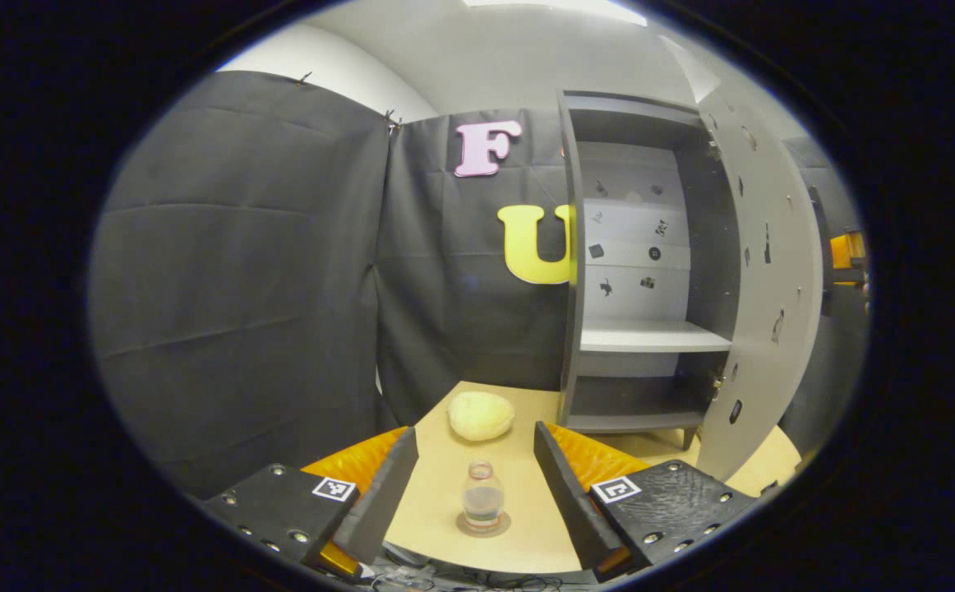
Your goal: Open the cabinet door with the right hand, grasp the bottle in the cabinet with the left hand and place it on the coaster, then close the cabinet door with the right hand.
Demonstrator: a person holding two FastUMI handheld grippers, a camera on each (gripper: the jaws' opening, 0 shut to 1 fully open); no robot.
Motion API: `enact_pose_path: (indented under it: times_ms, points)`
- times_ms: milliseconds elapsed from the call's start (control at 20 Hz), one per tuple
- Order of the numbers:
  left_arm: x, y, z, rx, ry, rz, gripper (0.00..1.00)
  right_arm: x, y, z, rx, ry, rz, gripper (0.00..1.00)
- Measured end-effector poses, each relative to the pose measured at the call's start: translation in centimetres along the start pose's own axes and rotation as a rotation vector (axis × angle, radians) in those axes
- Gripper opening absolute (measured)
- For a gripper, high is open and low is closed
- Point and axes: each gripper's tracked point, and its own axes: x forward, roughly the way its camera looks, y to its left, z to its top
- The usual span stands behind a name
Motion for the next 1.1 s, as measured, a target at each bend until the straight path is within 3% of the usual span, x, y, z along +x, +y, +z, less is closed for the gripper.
enact_pose_path:
  times_ms: [450, 500, 600, 700, 850, 1100]
  points:
    - [5.7, 4.8, -0.4, -0.024, 0.005, -0.042, 0.86, 6.8, 8.5, 0.2, -0.042, -0.01, 0.09, 0.93]
    - [6.1, 4.9, -0.3, -0.026, 0.007, -0.054, 0.88, 6.8, 8.5, 0.0, -0.052, -0.009, 0.083, 0.89]
    - [7.1, 4.8, 0.0, -0.036, 0.009, -0.088, 0.86, 6.6, 8.0, 0.0, -0.081, -0.019, 0.042, 0.93]
    - [7.8, 3.6, 0.3, -0.041, 0.016, -0.139, 0.9, 5.6, 7.0, 0.0, -0.076, -0.029, -0.003, 0.92]
    - [8.1, 1.0, 1.3, -0.044, 0.013, -0.217, 0.86, 3.4, 3.5, -0.2, -0.044, -0.069, -0.097, 0.92]
    - [7.1, -2.4, 5.4, -0.03, -0.056, -0.237, 0.86, 0.2, -3.9, -0.8, -0.034, -0.091, -0.237, 0.92]
